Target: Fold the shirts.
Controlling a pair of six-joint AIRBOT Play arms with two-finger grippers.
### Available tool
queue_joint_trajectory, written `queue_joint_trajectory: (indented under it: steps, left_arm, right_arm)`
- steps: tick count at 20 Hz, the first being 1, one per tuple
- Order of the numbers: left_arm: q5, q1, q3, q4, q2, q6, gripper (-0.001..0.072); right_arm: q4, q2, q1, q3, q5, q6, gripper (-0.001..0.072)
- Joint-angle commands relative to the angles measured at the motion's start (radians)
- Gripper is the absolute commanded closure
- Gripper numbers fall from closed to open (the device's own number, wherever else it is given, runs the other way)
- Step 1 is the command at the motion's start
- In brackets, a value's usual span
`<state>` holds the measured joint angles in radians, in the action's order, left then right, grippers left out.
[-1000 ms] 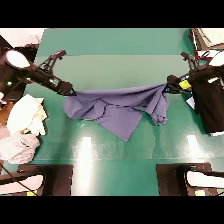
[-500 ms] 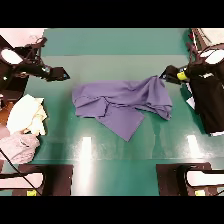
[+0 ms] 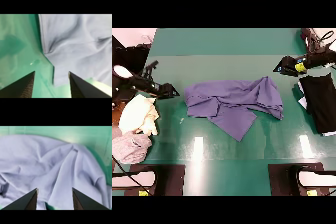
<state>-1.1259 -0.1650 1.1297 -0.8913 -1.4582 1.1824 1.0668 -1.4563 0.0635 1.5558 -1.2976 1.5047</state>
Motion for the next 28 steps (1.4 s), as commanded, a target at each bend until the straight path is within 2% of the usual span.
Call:
queue_joint_trajectory:
  steps: [1, 3, 8, 14, 16, 17, 21, 26, 28]
  left_arm:
    - [0.142, -0.004, -0.125, 0.169, -0.008, -0.086, 0.0206]
    - [0.147, 0.013, -0.126, 0.216, -0.034, -0.119, 0.0206]
    - [0.219, 0.079, -0.126, 0.215, -0.077, -0.113, 0.0206]
    - [0.227, 0.082, -0.125, 0.22, -0.077, -0.105, 0.0211]
    - [0.229, 0.082, -0.125, 0.223, -0.077, -0.11, 0.059]
    - [0.229, 0.082, -0.125, 0.223, -0.077, -0.109, 0.065]
    - [0.204, 0.082, -0.082, 0.222, -0.077, -0.109, 0.0682]
    - [0.058, 0.082, 0.105, 0.21, -0.047, -0.109, 0.0683]
    - [0.018, 0.082, 0.166, 0.208, -0.008, -0.11, 0.0683]
  right_arm:
    - [0.0, 0.055, -0.007, -0.064, -0.002, -0.007, 0.0223]
    - [0.0, 0.095, -0.001, -0.122, 0.018, -0.007, 0.0226]
    - [0.002, 0.185, 0.003, -0.245, 0.068, -0.007, 0.0229]
    - [0.006, 0.256, 0.003, -0.299, 0.101, -0.007, 0.0229]
    - [0.008, 0.269, 0.003, -0.299, 0.092, -0.007, 0.0229]
    - [0.007, 0.273, 0.003, -0.299, 0.091, -0.007, 0.0229]
    - [0.018, 0.295, 0.003, -0.299, 0.047, -0.008, 0.0229]
    - [0.182, 0.31, 0.006, -0.315, -0.139, -0.007, 0.023]
    - [0.183, 0.311, 0.032, -0.384, -0.181, -0.008, 0.0229]
